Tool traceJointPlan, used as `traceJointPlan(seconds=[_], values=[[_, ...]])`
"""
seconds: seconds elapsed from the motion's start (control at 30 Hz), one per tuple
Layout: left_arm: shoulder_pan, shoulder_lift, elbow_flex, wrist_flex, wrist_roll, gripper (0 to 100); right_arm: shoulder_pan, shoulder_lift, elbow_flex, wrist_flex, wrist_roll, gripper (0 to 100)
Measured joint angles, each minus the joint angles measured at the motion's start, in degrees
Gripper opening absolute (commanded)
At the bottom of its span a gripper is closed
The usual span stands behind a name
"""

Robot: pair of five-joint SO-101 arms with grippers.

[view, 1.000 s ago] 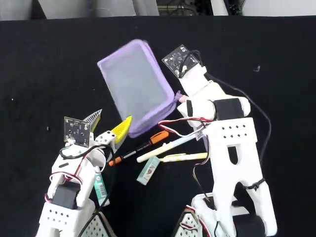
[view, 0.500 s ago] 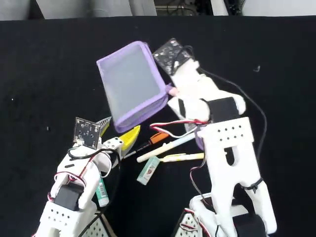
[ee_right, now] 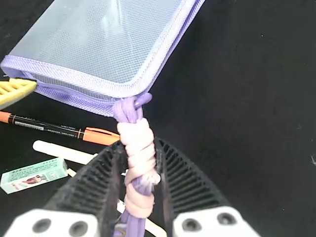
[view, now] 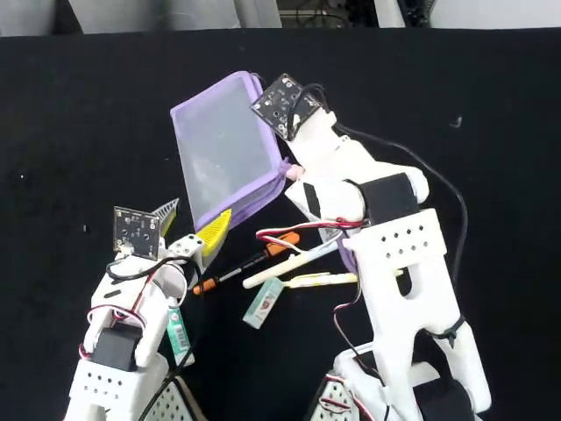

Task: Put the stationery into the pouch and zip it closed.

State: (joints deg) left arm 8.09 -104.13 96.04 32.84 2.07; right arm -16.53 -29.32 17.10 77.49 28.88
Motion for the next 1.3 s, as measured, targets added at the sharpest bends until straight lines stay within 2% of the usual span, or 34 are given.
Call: traceJointPlan(seconds=[0.4, 0.67, 0.77, 0.9, 1.2, 1.3], values=[[0.26, 4.22, 0.18, -0.88, -3.6, 30, 0.0, 0.0, -1.67, 0.0, -2.02, 1.1], [-2.99, 15.74, 0.35, -14.59, -3.69, 24, 0.0, -0.18, -1.67, 0.97, -2.02, 1.1], [-3.08, 18.55, 0.35, -16.35, -3.69, 24, -0.09, -0.26, -1.67, 0.97, -2.02, 1.1], [-2.64, 18.2, 0.35, -15.3, -3.69, 24, -0.09, -0.26, -1.67, 0.97, -2.02, 1.1], [-1.49, 2.99, 0.26, -2.2, -3.69, 24, -0.09, -0.35, -1.67, 0.97, -2.02, 1.1], [-1.49, 0.79, 0.26, -1.05, -3.69, 24, -0.09, -0.35, -1.67, 0.97, -2.02, 1.1]])
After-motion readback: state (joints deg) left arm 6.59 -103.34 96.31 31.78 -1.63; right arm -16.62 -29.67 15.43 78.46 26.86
